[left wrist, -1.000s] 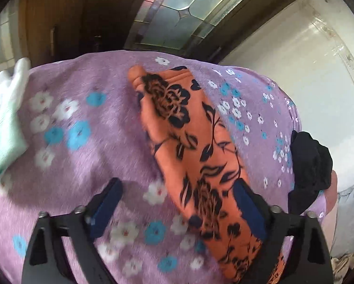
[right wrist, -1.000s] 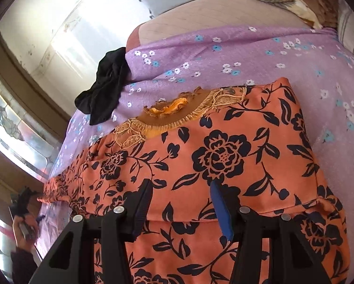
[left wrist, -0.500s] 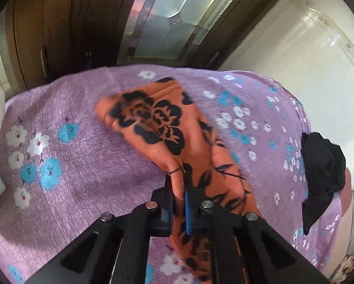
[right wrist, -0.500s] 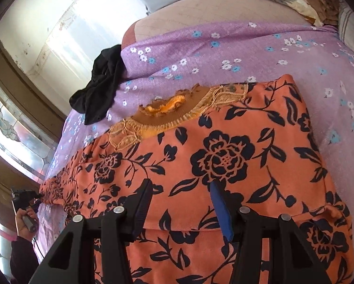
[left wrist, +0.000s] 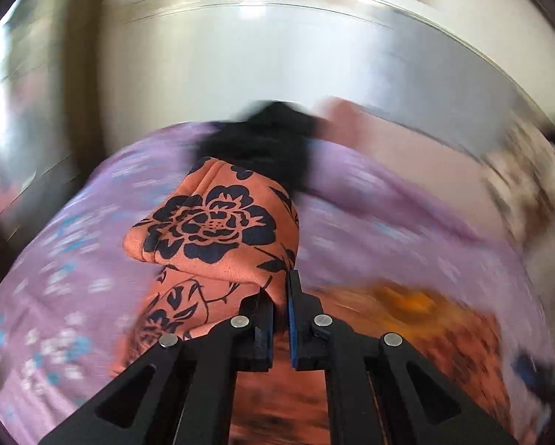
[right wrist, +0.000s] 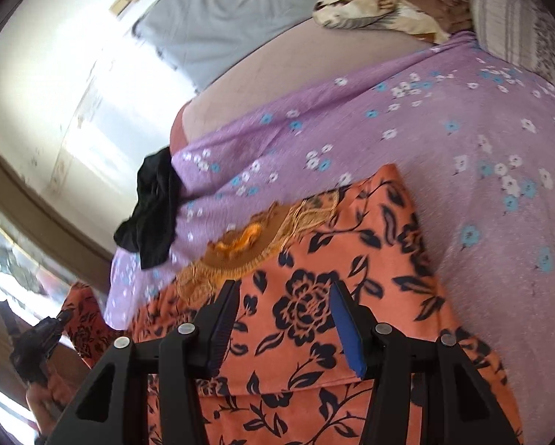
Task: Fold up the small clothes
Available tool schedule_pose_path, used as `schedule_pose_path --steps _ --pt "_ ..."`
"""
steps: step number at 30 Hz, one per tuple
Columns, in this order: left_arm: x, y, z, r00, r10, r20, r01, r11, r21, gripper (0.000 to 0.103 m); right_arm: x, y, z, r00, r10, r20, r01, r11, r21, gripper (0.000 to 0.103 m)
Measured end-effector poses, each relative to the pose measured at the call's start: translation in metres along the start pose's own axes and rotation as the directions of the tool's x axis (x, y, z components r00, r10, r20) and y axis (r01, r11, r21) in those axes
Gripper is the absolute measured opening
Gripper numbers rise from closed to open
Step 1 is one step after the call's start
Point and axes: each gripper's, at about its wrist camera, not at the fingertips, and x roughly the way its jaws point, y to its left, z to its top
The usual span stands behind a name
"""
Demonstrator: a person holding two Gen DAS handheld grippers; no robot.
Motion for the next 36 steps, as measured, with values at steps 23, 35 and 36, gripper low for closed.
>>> schedule_pose_path --steps 23,35,36 --pt "0.038 0.056 -0.018 0.956 0.213 -0.201 -0.237 0.966 -0.103 0.072 0.050 -0.004 -0.003 0.979 0.065 -0.194 -0.060 0.998 0.032 0.071" --pt "0.074 0.097 -0.047 0.891 0.281 -0.356 -0.348 0.927 -0.139 0.072 0.095 0.005 -0.028 0.953 -0.006 -0.303 -0.017 0.997 -0.075 0.010" --pt "0.074 0.097 -0.046 0.892 0.278 -0.356 -0.346 0.927 -0.143 0.072 0.090 0.008 -0.027 0.959 -0.016 -0.282 -0.011 0.995 -0.095 0.009"
